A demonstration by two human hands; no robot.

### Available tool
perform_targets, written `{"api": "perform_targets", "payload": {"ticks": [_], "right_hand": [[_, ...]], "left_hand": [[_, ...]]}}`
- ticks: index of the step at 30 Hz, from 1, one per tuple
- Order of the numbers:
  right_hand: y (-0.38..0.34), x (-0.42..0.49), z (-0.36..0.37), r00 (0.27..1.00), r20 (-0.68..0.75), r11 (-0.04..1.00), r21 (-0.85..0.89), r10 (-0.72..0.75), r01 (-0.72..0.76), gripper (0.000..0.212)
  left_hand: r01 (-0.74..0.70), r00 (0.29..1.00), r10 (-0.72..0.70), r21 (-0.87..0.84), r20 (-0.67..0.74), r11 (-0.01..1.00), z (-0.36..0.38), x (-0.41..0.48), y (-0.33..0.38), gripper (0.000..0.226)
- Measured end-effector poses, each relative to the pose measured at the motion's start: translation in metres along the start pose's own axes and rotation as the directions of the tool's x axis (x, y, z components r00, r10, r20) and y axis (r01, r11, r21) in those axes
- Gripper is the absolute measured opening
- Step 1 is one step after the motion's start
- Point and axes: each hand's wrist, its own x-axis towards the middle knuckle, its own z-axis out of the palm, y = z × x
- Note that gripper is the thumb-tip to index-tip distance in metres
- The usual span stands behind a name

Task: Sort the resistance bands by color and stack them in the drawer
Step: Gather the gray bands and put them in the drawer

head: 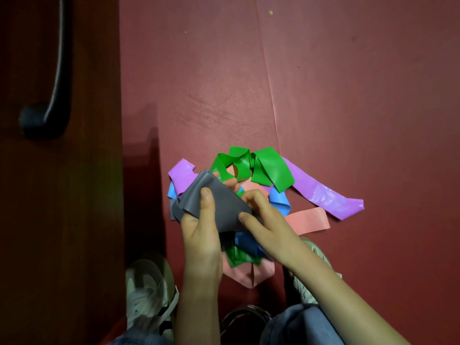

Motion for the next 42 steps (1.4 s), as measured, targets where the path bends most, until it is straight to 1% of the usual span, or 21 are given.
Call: {"api": "perform_targets", "payload": {"ticks": [1,2,4,5,7,10,13,15,17,21,24,28,29,31,34,35,37,38,40,41,42], "right_hand": [[0.002,0.001,0.0,1.0,0.019,1.0,0.001,0.024,-0.024,0.007],[0.005,0.001,0.001,0.999,0.048,1.0,0.007,0.018,-0.018,0.011],[0.006,0.0,0.004,0.996,0.076,0.998,-0.025,-0.054,0.056,0.037],[0.006,0.001,0.006,0.993,0.077,0.993,-0.06,-0.093,0.098,0.051],[0.006,0.004,0.01,0.983,0.076,0.977,-0.122,-0.166,0.175,0.062],[0.003,0.008,0.01,0.976,0.099,0.974,-0.098,-0.195,0.205,0.056],[0.002,0.006,0.009,0.971,0.218,0.994,-0.006,-0.102,0.106,0.034],[0.0,0.002,0.007,0.967,0.253,0.999,0.008,-0.044,0.043,0.02],[0.001,-0.001,0.002,0.963,0.265,0.998,0.053,-0.047,0.035,0.022],[-0.003,-0.001,-0.007,0.953,0.297,0.998,0.021,-0.058,0.054,0.024],[0.007,0.0,-0.002,0.931,0.366,0.997,-0.078,0.01,0.02,0.026],[0.022,-0.002,0.01,0.877,0.462,0.99,-0.113,0.131,-0.089,0.036],[0.028,-0.002,0.012,0.853,0.493,0.984,-0.129,0.169,-0.12,0.034],[0.038,-0.003,0.016,0.818,0.523,0.969,-0.185,0.238,-0.164,0.034],[0.053,-0.002,0.018,0.83,0.473,0.95,-0.237,0.295,-0.203,0.04],[0.058,0.0,0.018,0.841,0.449,0.942,-0.273,0.302,-0.193,0.042],[0.066,0.002,0.017,0.893,0.368,0.947,-0.281,0.259,-0.159,0.045],[0.069,0.002,0.016,0.925,0.298,0.947,-0.285,0.236,-0.15,0.048],[0.068,0.006,0.011,0.98,0.087,0.937,-0.318,0.178,-0.142,0.049],[0.064,0.011,0.008,0.992,-0.004,0.94,-0.319,0.124,-0.118,0.046],[0.054,0.018,0.008,0.998,-0.05,0.95,-0.306,0.048,-0.061,0.043]], "left_hand": [[-0.008,1.0,0.008,-0.03,-0.006,1.0,0.001,0.0,0.0,0.041],[-0.02,1.0,0.02,-0.018,0.004,1.0,0.001,-0.001,0.002,0.045],[-0.043,0.999,0.042,0.03,0.033,0.999,-0.001,-0.004,0.007,0.053],[-0.052,0.998,0.051,0.042,0.034,0.998,-0.002,-0.004,0.008,0.048],[-0.08,0.994,0.074,0.076,0.078,0.994,-0.003,-0.005,0.013,0.044],[-0.131,0.98,0.109,0.125,0.169,0.984,-0.005,-0.009,0.021,0.036],[-0.148,0.968,0.114,0.14,0.223,0.979,-0.006,-0.017,0.029,0.022],[-0.193,0.945,0.142,0.152,0.293,0.969,-0.002,-0.023,0.038,0.026],[-0.255,0.914,0.194,0.133,0.355,0.958,0.002,-0.029,0.049,0.031],[-0.347,0.881,0.296,0.078,0.37,0.935,0.005,-0.032,0.064,0.023],[-0.286,0.914,0.237,0.111,0.328,0.952,0.005,-0.031,0.056,0.029],[-0.136,0.961,0.074,0.225,0.265,0.965,-0.003,-0.027,0.033,0.06],[-0.097,0.965,0.033,0.24,0.26,0.966,-0.007,-0.025,0.028,0.057],[-0.011,0.97,-0.044,0.227,0.237,0.974,-0.014,-0.021,0.017,0.039],[0.115,0.968,-0.15,0.173,0.2,0.978,-0.026,-0.014,-0.007,0.025],[0.14,0.967,-0.171,0.166,0.191,0.976,-0.029,-0.013,-0.015,0.028],[0.217,0.959,-0.244,0.181,0.144,0.959,-0.031,-0.014,-0.031,0.051],[0.247,0.95,-0.275,0.183,0.146,0.952,-0.031,-0.015,-0.036,0.049],[0.284,0.938,-0.307,0.155,0.158,0.946,-0.031,-0.016,-0.042,0.017],[0.289,0.939,-0.308,0.134,0.154,0.948,-0.03,-0.015,-0.042,0.009],[0.281,0.946,-0.295,0.111,0.132,0.953,-0.03,-0.014,-0.041,0.018]]}}
